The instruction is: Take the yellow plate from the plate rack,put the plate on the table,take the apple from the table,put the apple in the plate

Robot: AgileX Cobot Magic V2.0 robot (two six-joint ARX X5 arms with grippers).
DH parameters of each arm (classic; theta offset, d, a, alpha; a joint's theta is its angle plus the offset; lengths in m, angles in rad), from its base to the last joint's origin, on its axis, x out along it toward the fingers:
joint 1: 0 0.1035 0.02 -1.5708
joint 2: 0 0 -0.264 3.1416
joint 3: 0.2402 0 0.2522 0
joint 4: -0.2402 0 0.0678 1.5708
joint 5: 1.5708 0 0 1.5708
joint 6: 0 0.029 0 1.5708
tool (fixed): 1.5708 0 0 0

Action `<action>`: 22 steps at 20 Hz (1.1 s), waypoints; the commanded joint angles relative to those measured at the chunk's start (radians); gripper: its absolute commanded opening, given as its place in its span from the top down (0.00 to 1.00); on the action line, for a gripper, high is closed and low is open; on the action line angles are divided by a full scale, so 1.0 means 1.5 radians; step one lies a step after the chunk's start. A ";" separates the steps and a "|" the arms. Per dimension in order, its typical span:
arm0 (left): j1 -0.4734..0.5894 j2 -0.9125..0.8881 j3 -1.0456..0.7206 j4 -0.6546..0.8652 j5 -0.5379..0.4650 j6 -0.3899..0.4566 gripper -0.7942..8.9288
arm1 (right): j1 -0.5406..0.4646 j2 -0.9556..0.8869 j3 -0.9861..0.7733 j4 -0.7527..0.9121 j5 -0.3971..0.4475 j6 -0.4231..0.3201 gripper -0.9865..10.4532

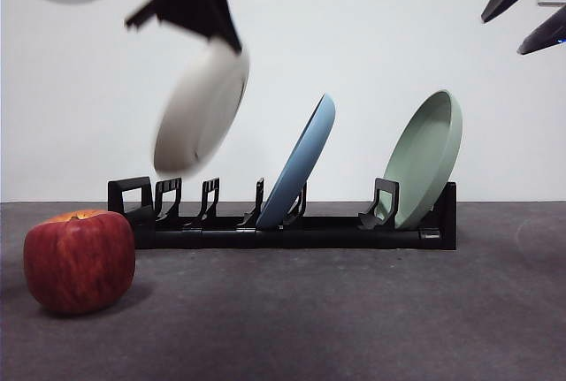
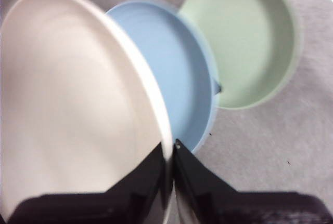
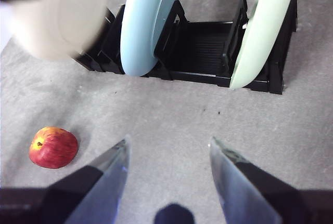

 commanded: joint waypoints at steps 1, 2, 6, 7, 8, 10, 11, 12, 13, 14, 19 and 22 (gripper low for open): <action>-0.017 -0.029 0.043 -0.043 0.012 0.034 0.93 | 0.001 0.002 0.003 0.002 0.002 -0.006 0.69; -0.028 -0.042 0.062 -0.065 0.025 0.042 0.93 | 0.001 0.002 0.003 0.002 0.002 -0.006 0.69; -0.087 -0.122 0.090 -0.158 0.031 0.100 0.93 | 0.001 0.002 0.003 0.002 0.002 -0.006 0.69; -0.107 -0.140 0.090 -0.182 0.021 0.111 0.93 | 0.001 0.002 0.004 0.002 0.002 -0.006 0.69; -0.134 -0.159 0.090 -0.208 -0.002 0.122 0.93 | 0.001 0.002 0.006 0.002 0.002 -0.006 0.69; -0.196 -0.182 0.090 -0.250 -0.068 0.127 0.93 | 0.001 0.002 0.016 0.002 0.002 -0.006 0.69; -0.229 -0.183 0.090 -0.265 -0.101 0.127 0.93 | 0.000 0.002 0.023 0.002 0.002 -0.006 0.69; -0.273 -0.183 0.089 -0.282 -0.141 0.126 0.93 | 0.000 0.002 0.033 0.002 0.002 -0.005 0.69; -0.305 -0.181 0.083 -0.286 -0.175 0.124 0.93 | 0.000 0.002 0.043 0.002 0.002 -0.005 0.69; -0.343 -0.177 0.068 -0.281 -0.213 0.114 0.93 | 0.000 0.002 0.058 0.002 0.002 -0.002 0.69; -0.457 -0.151 -0.089 -0.178 -0.331 0.062 0.93 | 0.000 0.001 0.154 -0.008 0.002 0.010 0.69; -0.473 -0.146 -0.226 -0.045 -0.345 0.034 0.93 | 0.000 0.001 0.211 -0.016 0.002 0.020 0.69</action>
